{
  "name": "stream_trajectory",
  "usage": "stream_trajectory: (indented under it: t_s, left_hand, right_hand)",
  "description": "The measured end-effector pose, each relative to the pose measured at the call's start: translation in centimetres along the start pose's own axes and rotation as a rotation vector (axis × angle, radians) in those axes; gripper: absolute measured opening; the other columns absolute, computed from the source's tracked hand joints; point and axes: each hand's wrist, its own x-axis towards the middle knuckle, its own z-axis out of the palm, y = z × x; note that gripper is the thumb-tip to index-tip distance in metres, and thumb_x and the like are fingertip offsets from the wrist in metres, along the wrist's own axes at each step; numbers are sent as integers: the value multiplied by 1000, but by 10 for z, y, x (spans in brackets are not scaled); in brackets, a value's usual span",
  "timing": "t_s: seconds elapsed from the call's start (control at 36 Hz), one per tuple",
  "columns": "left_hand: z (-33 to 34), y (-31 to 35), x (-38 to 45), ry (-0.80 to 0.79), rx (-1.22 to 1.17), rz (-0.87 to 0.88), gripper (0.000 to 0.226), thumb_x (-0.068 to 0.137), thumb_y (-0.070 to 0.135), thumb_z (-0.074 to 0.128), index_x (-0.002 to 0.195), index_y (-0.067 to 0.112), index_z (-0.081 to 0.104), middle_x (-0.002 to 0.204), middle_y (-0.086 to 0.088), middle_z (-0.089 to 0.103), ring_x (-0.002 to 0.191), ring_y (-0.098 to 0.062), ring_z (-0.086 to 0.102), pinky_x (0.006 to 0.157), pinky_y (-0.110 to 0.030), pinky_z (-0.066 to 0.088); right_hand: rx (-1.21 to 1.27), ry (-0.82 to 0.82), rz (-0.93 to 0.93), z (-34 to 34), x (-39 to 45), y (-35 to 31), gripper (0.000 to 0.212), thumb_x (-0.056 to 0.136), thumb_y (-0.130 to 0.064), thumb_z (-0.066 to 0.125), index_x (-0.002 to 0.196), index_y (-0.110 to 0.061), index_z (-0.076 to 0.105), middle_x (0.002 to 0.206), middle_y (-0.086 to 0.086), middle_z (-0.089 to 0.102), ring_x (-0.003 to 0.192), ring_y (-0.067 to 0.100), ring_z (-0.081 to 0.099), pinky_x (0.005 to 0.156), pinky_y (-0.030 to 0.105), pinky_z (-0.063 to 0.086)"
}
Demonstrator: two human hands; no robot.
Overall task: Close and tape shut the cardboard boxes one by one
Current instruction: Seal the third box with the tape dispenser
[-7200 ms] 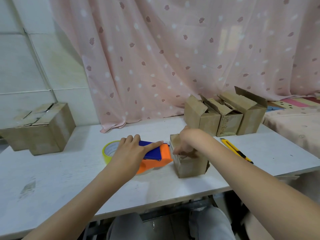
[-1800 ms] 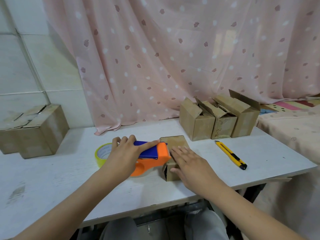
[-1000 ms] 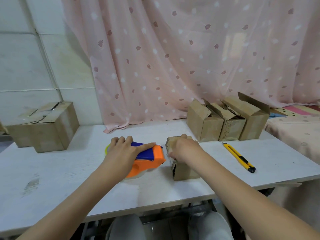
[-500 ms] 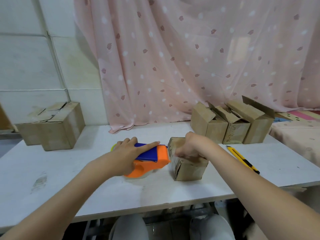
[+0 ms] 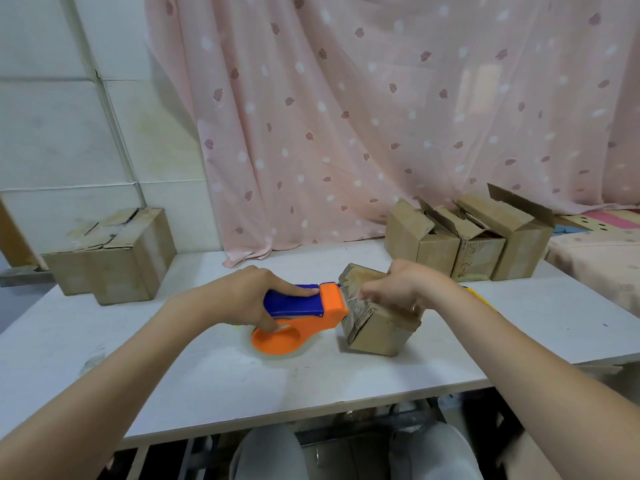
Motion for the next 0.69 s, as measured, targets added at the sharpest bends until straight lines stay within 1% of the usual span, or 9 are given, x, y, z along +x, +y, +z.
stream_trajectory:
  t_s: [0.08, 0.14, 0.25, 0.33, 0.44, 0.5, 0.56, 0.64, 0.69]
  left_hand:
    - [4, -2, 0, 3, -49, -17, 75, 80, 35, 77, 118, 84, 35, 90, 11, 60, 70, -17, 58, 64, -29, 52]
    - [6, -4, 0, 24, -27, -8, 74, 81, 39, 76, 123, 82, 32, 91, 10, 56, 76, -17, 57, 67, -27, 50]
    - [9, -6, 1, 34, -21, 13, 72, 84, 42, 75, 127, 80, 31, 90, 12, 50, 78, -11, 50, 65, -15, 40]
    - [10, -4, 2, 37, -20, 36, 73, 84, 40, 74, 127, 80, 30, 91, 12, 52, 77, -9, 49, 65, -14, 39]
    - [12, -3, 2, 24, -16, 55, 77, 85, 34, 73, 127, 81, 28, 94, 12, 52, 80, -7, 48, 69, -14, 39]
    - [12, -3, 4, 20, -10, 61, 79, 85, 32, 72, 127, 82, 27, 94, 12, 52, 81, -6, 47, 69, -15, 39]
    - [12, -2, 6, 9, -9, 67, 80, 84, 31, 72, 126, 83, 27, 95, 12, 51, 81, -6, 48, 69, -15, 40]
    - [12, -2, 9, -9, -36, 65, 80, 84, 29, 73, 124, 83, 29, 97, 11, 51, 79, -8, 50, 63, -15, 45]
    - [11, 0, 11, -12, -10, 77, 79, 85, 31, 73, 126, 82, 28, 98, 10, 51, 80, -7, 49, 64, -12, 42]
  right_hand:
    - [85, -11, 25, -7, 8, 15, 56, 73, -43, 80, 107, -3, 61, 86, 10, 63, 69, 28, 58, 59, 34, 54]
    - [147, -34, 27, -12, 9, 26, 62, 73, -45, 81, 114, -3, 62, 94, 15, 65, 71, 31, 61, 56, 36, 55]
    - [246, -72, 11, -18, 8, 42, 54, 77, -44, 78, 110, -3, 68, 85, 11, 64, 67, 31, 61, 57, 36, 55]
    - [312, -101, 11, -18, 8, 52, 53, 78, -44, 78, 111, -4, 69, 89, 12, 66, 71, 31, 62, 64, 40, 54]
    - [420, -137, 22, -15, 8, 66, 48, 84, -40, 75, 117, -7, 64, 107, 19, 69, 74, 33, 69, 64, 40, 56]
    - [472, -155, 28, -14, 7, 72, 42, 89, -38, 72, 118, -8, 63, 115, 25, 69, 83, 37, 71, 76, 48, 60]
    - [501, -177, 30, -13, 5, 77, 43, 91, -38, 69, 120, -7, 63, 117, 26, 69, 85, 37, 70, 81, 49, 58]
    - [545, -194, 18, -12, 4, 83, 43, 94, -37, 65, 123, -5, 63, 113, 24, 71, 88, 35, 70, 77, 43, 58]
    - [580, -204, 14, -10, 5, 86, 40, 97, -35, 62, 123, -6, 64, 112, 24, 71, 91, 34, 70, 83, 45, 58]
